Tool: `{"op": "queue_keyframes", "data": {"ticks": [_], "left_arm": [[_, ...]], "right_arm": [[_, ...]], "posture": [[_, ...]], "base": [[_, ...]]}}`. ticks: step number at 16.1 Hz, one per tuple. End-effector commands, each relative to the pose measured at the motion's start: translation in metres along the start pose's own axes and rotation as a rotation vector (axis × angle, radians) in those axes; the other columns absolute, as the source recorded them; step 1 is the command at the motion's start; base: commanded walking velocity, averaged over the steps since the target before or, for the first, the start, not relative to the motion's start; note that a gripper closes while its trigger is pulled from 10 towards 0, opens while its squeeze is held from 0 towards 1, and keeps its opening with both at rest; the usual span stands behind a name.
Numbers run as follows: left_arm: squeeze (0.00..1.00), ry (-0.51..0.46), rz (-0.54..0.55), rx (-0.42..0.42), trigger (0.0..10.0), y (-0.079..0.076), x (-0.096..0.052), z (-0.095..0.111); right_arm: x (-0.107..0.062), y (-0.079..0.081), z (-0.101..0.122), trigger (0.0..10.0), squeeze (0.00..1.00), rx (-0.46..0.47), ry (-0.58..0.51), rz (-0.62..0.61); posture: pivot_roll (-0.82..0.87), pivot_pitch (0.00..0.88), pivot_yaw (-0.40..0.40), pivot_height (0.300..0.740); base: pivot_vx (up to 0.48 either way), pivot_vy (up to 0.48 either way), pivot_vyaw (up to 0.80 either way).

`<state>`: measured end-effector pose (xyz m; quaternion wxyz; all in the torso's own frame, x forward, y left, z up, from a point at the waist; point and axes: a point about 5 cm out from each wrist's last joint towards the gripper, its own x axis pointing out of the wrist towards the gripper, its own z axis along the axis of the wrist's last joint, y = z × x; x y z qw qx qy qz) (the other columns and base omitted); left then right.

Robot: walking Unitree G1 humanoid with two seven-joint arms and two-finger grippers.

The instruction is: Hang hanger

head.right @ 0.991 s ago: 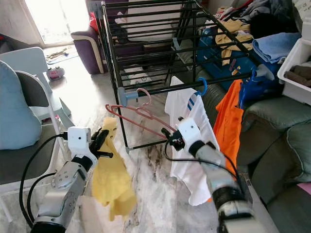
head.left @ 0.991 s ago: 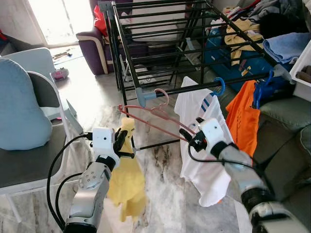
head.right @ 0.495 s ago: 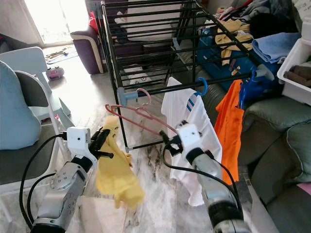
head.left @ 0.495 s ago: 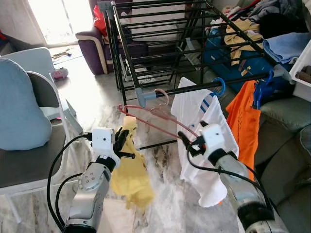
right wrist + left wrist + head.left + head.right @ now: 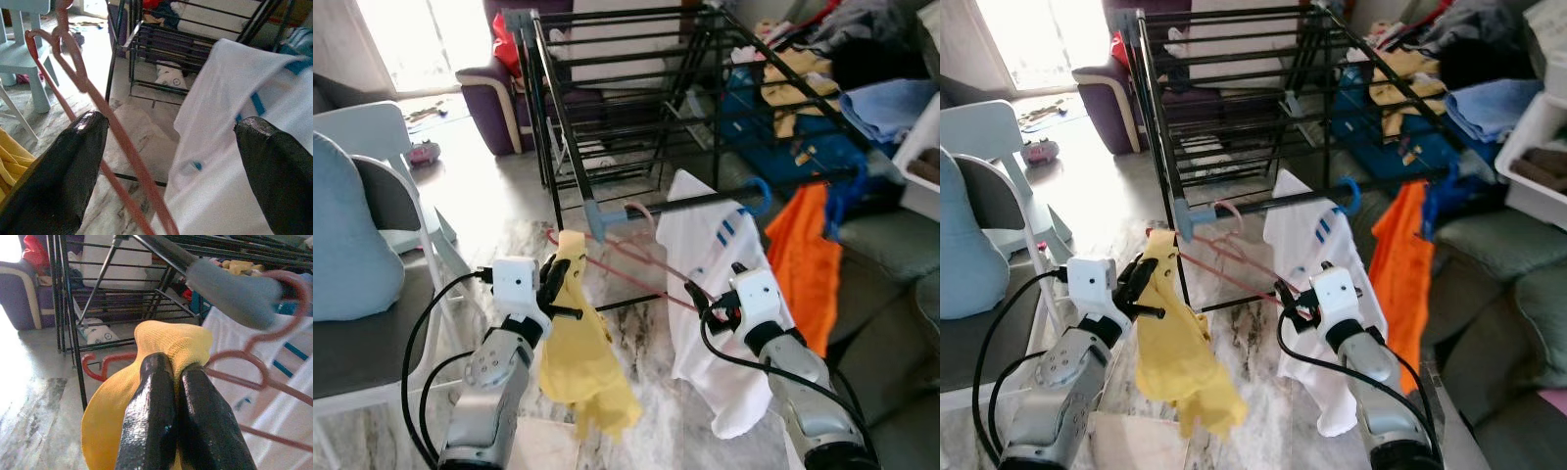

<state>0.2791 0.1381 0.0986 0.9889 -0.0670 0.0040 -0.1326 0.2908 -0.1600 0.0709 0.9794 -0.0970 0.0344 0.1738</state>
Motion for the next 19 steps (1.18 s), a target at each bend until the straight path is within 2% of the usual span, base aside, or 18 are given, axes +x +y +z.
{"op": "queue_keyframes", "data": {"ticks": [1, 5, 10, 11, 12, 13, 14, 15, 16, 19], "left_arm": [[0.0, -0.026, -0.014, 0.005, 10.0, -0.001, 0.003, 0.007], [0.0, -0.003, 0.009, 0.001, 10.0, 0.001, 0.0, 0.003], [0.0, 0.013, 0.039, -0.032, 10.0, 0.001, 0.001, 0.001], [0.0, 0.015, 0.043, -0.041, 10.0, 0.001, 0.001, 0.001], [0.0, 0.021, 0.045, -0.053, 10.0, 0.001, 0.001, 0.0], [0.0, 0.023, 0.047, -0.054, 10.0, 0.001, 0.001, 0.0], [0.0, 0.023, 0.041, -0.053, 10.0, 0.001, 0.001, 0.001], [0.0, 0.023, 0.04, -0.052, 10.0, 0.002, 0.001, 0.001], [0.0, 0.029, 0.038, -0.04, 10.0, 0.003, 0.0, 0.001], [0.0, 0.045, 0.04, -0.022, 10.0, 0.007, -0.002, 0.001]], "right_arm": [[0.003, 0.002, 0.006, 10.0, 1.0, -0.018, -0.006, 0.021], [0.003, 0.011, 0.005, 10.0, 1.0, -0.037, 0.003, 0.095], [0.002, 0.011, 0.007, 10.0, 1.0, -0.044, 0.009, 0.111], [0.001, 0.01, 0.007, 10.0, 0.96, -0.046, 0.009, 0.111], [0.001, 0.009, 0.007, 10.0, 0.85, -0.049, 0.01, 0.109], [0.0, 0.009, 0.008, 10.0, 0.55, -0.052, 0.006, 0.108], [0.0, 0.009, 0.009, 10.0, 0.42, -0.059, 0.002, 0.11], [0.001, 0.008, 0.01, 10.0, 0.04, -0.068, -0.001, 0.115], [0.001, 0.007, 0.013, 10.0, 0.0, -0.072, -0.003, 0.124], [-0.003, 0.004, 0.023, 10.0, 0.0, -0.038, 0.001, 0.2]], "posture": [[-0.11, 0.0, 0.0, 0.74], [-0.1, 0.0, -0.004, 0.74], [-0.1, 0.0, -0.005, 0.74], [-0.1, 0.0, -0.005, 0.74], [-0.1, 0.0, -0.005, 0.74], [-0.11, 0.0, -0.003, 0.74], [-0.11, 0.0, -0.003, 0.74], [-0.11, 0.0, -0.003, 0.74], [-0.1, 0.0, -0.004, 0.74], [-0.11, 0.0, -0.004, 0.74]], "base": [[0.431, 0.0, 0.0], [0.175, 0.0, 0.0], [0.0, 0.0, 0.0], [0.0, 0.0, 0.0], [0.0, 0.0, 0.0], [0.0, 0.0, 0.0], [0.0, 0.0, 0.0], [0.0, 0.0, 0.0], [0.0, 0.0, 0.0], [0.0, 0.0, 0.0]]}}
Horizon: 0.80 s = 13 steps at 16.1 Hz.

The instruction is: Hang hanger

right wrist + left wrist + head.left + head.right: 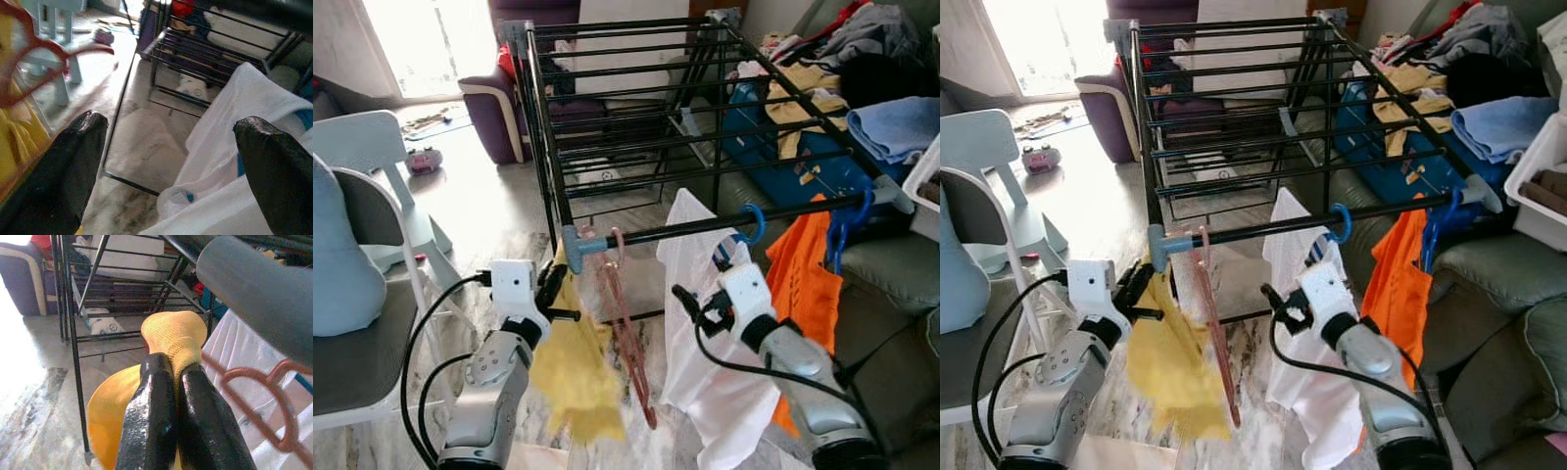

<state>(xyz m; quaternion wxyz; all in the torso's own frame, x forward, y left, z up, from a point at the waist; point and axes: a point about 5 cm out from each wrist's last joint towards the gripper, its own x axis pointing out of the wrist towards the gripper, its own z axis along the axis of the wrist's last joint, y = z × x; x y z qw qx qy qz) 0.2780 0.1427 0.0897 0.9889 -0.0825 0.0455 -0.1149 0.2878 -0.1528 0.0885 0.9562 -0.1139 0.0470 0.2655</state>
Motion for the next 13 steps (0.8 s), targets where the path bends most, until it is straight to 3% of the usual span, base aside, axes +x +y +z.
{"op": "queue_keyframes", "data": {"ticks": [1, 6, 10, 13], "left_arm": [[0.0, -0.029, 0.002, 0.021, 10.0, 0.002, 0.001, 0.009], [0.0, -0.029, -0.038, 0.032, 10.0, -0.008, 0.005, 0.01], [0.0, -0.024, -0.024, 0.038, 10.0, -0.002, 0.005, 0.01], [0.0, -0.033, -0.034, 0.024, 10.0, -0.011, 0.007, 0.012]], "right_arm": [[-0.002, 0.0, 0.008, 10.0, 0.0, 0.026, -0.007, 0.059], [0.002, -0.001, 0.018, 10.0, 0.0, 0.045, 0.002, 0.143], [-0.004, 0.007, 0.018, 10.0, 0.0, 0.062, 0.058, 0.252], [-0.005, 0.009, 0.018, 10.0, 0.0, 0.054, 0.074, 0.296]], "posture": [[-0.11, 0.0, -0.002, 0.74], [-0.11, 0.0, 0.006, 0.74], [-0.11, 0.0, 0.005, 0.74], [-0.11, 0.0, 0.004, 0.74]], "base": [[0.0, 0.0, 0.0], [0.0, 0.0, 0.0], [0.0, 0.0, 0.0], [0.0, 0.0, 0.0]]}}
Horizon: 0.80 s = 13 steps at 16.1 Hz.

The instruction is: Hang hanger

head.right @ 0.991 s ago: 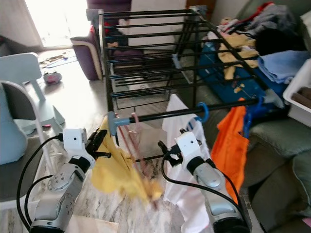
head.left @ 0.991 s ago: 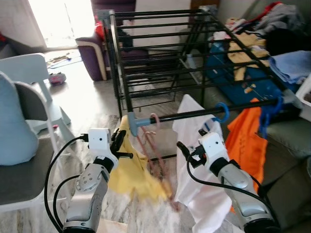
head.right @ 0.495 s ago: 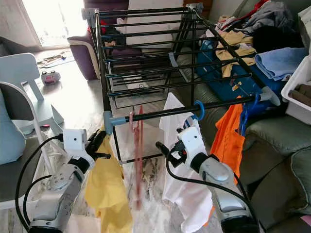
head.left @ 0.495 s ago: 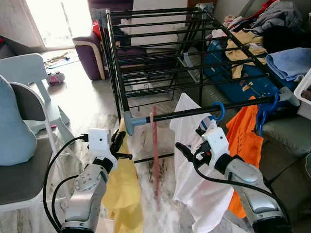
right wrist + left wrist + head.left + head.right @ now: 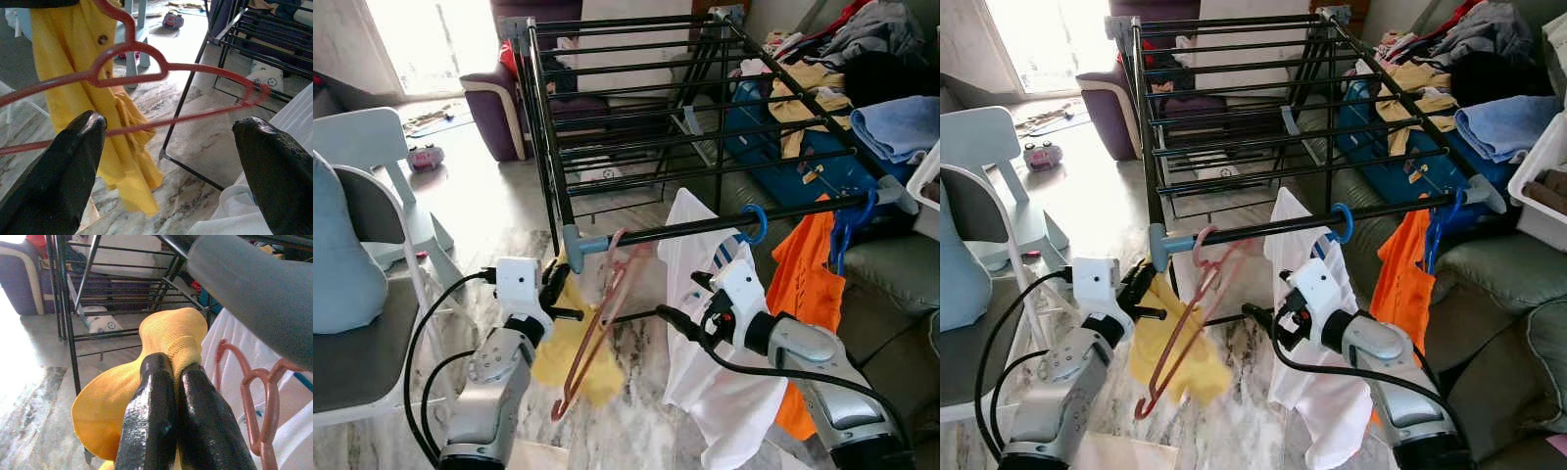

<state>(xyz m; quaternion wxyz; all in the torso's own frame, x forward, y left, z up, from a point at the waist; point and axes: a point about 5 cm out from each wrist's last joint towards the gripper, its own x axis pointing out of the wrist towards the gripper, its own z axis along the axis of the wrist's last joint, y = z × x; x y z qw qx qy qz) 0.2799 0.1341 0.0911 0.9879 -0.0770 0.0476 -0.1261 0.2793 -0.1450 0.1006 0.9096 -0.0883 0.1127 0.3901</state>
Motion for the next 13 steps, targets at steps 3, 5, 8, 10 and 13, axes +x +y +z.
{"op": "queue_keyframes", "data": {"ticks": [3, 5, 8, 10, 13], "left_arm": [[0.0, -0.059, -0.078, 0.086, 10.0, -0.018, 0.005, 0.017], [0.0, -0.038, -0.2, 0.139, 10.0, -0.029, 0.0, 0.018], [0.0, 0.027, -0.374, 0.224, 10.0, -0.038, -0.013, 0.015], [0.0, 0.057, -0.405, 0.264, 10.0, -0.037, -0.023, 0.013], [0.0, 0.082, -0.383, 0.288, 10.0, -0.029, -0.031, 0.011]], "right_arm": [[0.0, -0.002, 0.005, 10.0, 0.0, -0.036, 0.01, 0.001], [-0.001, -0.005, 0.001, 10.0, 0.0, -0.056, 0.035, -0.021], [-0.001, -0.008, -0.002, 10.0, 0.0, -0.082, 0.061, -0.034], [-0.001, -0.01, -0.002, 10.0, 0.0, -0.091, 0.067, -0.038], [-0.003, -0.014, -0.002, 10.0, 0.0, -0.099, 0.074, -0.049]], "posture": [[-0.11, 0.0, 0.005, 0.74], [-0.11, 0.0, 0.003, 0.74], [-0.1, 0.0, 0.003, 0.74], [-0.1, 0.0, 0.005, 0.74], [-0.1, 0.0, 0.004, 0.74]], "base": [[0.0, 0.0, 0.0], [0.0, 0.0, 0.0], [0.0, 0.0, 0.0], [0.0, 0.0, 0.0], [0.0, 0.0, 0.0]]}}
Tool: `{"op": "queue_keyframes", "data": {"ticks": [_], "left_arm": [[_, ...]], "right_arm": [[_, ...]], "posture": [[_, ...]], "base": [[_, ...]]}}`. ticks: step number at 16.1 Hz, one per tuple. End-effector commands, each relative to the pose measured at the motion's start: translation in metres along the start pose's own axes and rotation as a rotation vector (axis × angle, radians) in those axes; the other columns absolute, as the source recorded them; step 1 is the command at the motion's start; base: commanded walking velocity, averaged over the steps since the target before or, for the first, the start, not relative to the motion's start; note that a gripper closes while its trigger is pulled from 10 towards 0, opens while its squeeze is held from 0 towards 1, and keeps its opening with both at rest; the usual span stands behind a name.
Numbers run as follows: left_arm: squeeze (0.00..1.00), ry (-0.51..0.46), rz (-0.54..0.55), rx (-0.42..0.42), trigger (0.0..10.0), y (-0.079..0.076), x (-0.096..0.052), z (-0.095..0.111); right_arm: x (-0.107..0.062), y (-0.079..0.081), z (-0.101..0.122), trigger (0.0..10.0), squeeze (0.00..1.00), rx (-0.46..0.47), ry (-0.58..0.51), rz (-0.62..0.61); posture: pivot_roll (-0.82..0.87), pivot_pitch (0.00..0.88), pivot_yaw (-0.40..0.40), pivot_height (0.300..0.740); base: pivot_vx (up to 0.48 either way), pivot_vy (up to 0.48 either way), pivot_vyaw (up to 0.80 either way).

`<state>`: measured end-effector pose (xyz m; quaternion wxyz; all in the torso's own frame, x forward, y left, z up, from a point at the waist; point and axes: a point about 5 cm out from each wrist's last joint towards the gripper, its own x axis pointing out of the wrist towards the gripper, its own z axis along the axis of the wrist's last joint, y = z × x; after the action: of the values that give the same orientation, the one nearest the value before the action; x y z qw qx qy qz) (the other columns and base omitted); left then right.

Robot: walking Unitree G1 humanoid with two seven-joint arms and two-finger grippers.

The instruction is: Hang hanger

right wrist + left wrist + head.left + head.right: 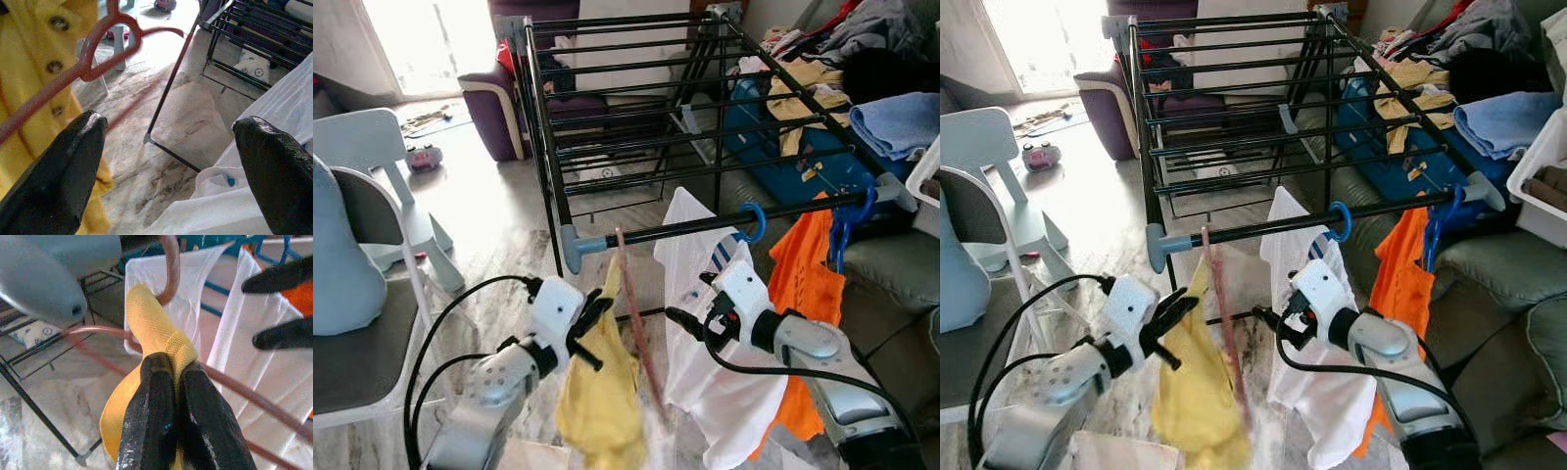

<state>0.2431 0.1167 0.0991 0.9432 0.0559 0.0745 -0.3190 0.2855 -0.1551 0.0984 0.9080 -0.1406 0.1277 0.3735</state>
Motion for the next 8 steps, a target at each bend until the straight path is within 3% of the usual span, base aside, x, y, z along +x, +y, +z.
{"op": "queue_keyframes", "data": {"ticks": [1, 4, 5, 6, 8], "left_arm": [[0.0, -0.021, 0.007, 0.029, 10.0, 0.002, -0.005, 0.008], [0.0, -0.031, 0.014, 0.046, 10.0, 0.005, 0.0, 0.013], [0.0, -0.029, 0.018, 0.061, 10.0, 0.007, 0.001, 0.012], [0.0, -0.027, 0.02, 0.074, 10.0, 0.009, 0.001, 0.011], [0.0, -0.031, 0.023, 0.076, 10.0, 0.012, 0.001, 0.012]], "right_arm": [[-0.001, -0.005, 0.001, 10.0, 0.0, -0.022, 0.008, -0.015], [-0.002, -0.015, 0.002, 10.0, 0.0, -0.039, 0.026, -0.021], [-0.004, -0.017, 0.003, 10.0, 0.25, -0.034, 0.022, -0.011], [-0.006, -0.017, 0.004, 10.0, 1.0, -0.02, 0.018, 0.018], [-0.011, -0.013, 0.003, 10.0, 1.0, -0.028, 0.014, 0.099]], "posture": [[-0.1, 0.0, 0.002, 0.74], [-0.1, 0.0, 0.003, 0.74], [-0.1, 0.0, 0.003, 0.74], [-0.1, 0.0, 0.003, 0.74], [-0.11, 0.0, 0.002, 0.74]], "base": [[0.0, 0.0, 0.0], [0.0, 0.0, 0.0], [0.0, 0.0, 0.0], [0.0, 0.0, 0.0], [0.0, 0.0, 0.0]]}}
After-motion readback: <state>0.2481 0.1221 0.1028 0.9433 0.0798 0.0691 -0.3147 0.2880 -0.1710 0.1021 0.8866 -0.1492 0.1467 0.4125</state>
